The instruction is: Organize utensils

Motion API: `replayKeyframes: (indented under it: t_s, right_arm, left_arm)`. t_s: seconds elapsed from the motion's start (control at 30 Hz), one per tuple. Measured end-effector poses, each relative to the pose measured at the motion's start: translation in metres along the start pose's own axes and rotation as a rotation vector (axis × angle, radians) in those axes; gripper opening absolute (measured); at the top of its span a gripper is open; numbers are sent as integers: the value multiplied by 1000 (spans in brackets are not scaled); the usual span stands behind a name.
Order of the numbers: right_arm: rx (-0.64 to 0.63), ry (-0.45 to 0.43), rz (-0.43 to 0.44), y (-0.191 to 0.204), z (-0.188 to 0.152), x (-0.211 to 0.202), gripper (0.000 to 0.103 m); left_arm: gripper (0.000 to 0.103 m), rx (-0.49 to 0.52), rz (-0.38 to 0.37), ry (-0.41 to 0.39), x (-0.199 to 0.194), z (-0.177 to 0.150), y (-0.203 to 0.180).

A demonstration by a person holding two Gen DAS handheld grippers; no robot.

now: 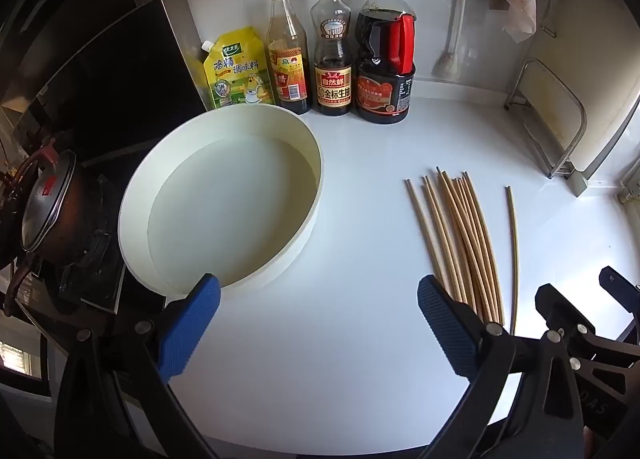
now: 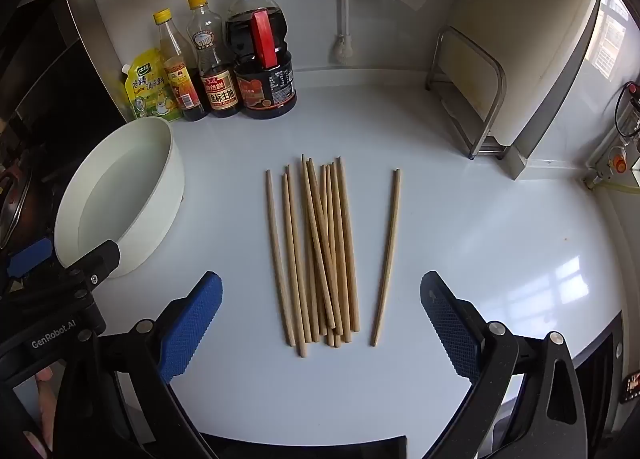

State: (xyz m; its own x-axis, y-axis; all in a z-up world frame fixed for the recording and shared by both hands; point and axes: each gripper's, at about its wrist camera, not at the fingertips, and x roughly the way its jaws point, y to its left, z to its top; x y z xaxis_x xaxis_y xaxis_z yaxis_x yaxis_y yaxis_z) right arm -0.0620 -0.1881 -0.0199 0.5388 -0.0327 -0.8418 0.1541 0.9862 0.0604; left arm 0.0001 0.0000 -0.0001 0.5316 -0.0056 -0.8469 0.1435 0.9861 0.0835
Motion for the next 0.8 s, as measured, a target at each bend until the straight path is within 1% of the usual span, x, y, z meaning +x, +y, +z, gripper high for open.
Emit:
replayKeyframes:
  t_s: [0.8]
  right_arm:
    - [-1,-3,1,2,2,-1,95]
  left_arm:
    - [97,-1,10,-1,1,5,3]
